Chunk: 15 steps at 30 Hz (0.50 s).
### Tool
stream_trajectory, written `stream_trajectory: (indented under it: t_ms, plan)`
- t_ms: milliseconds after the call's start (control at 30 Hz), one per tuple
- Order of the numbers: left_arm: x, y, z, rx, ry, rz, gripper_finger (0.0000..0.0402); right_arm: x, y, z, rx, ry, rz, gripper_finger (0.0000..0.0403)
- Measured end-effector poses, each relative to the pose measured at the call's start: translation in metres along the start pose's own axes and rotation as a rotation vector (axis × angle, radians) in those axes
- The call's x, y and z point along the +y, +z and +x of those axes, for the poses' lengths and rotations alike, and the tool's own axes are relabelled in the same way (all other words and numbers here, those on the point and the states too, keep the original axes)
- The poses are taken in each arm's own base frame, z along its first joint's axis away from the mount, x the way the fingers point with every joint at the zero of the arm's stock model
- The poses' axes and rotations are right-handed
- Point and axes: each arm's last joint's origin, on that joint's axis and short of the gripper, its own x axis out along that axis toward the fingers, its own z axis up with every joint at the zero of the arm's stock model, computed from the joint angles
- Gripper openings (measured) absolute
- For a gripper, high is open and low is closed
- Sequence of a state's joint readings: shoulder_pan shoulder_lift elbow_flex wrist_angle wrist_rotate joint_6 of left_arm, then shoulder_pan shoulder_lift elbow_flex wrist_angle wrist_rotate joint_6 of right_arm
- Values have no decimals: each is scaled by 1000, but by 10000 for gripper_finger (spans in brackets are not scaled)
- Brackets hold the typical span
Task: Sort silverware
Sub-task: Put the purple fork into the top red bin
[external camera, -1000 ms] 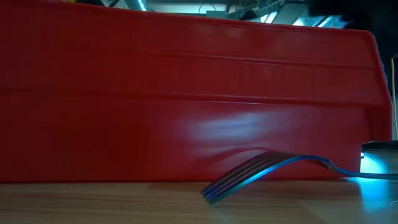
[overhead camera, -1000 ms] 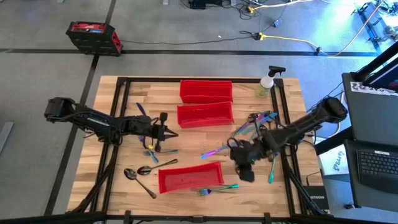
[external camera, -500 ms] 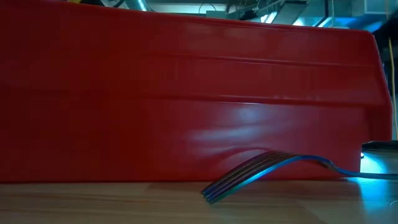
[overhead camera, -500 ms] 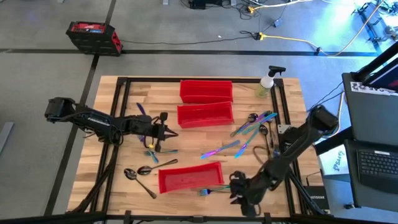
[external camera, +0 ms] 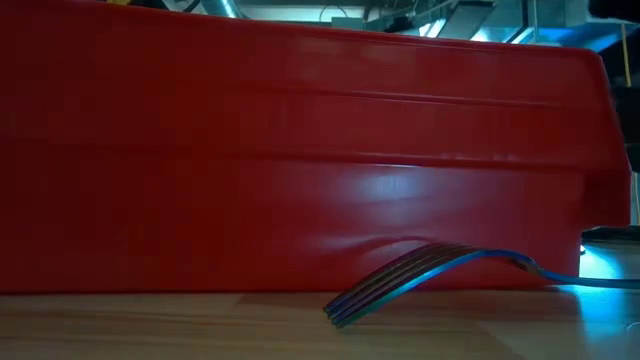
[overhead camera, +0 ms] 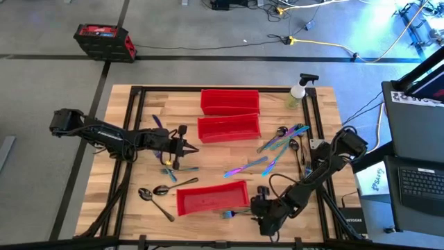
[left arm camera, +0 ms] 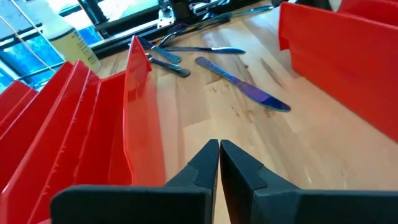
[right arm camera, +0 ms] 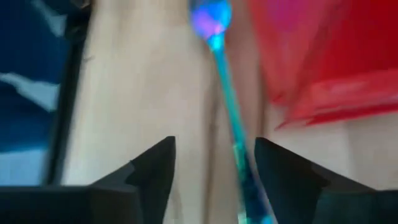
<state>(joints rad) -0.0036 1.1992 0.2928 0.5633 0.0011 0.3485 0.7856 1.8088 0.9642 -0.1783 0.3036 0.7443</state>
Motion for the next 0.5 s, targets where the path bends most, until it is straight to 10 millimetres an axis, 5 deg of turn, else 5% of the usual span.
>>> stream_trajectory:
  t_ms: [500]
  plan:
    - [-1,0,0,-6,-21,0,1,-4,-12,18,32,-66,-65,179]
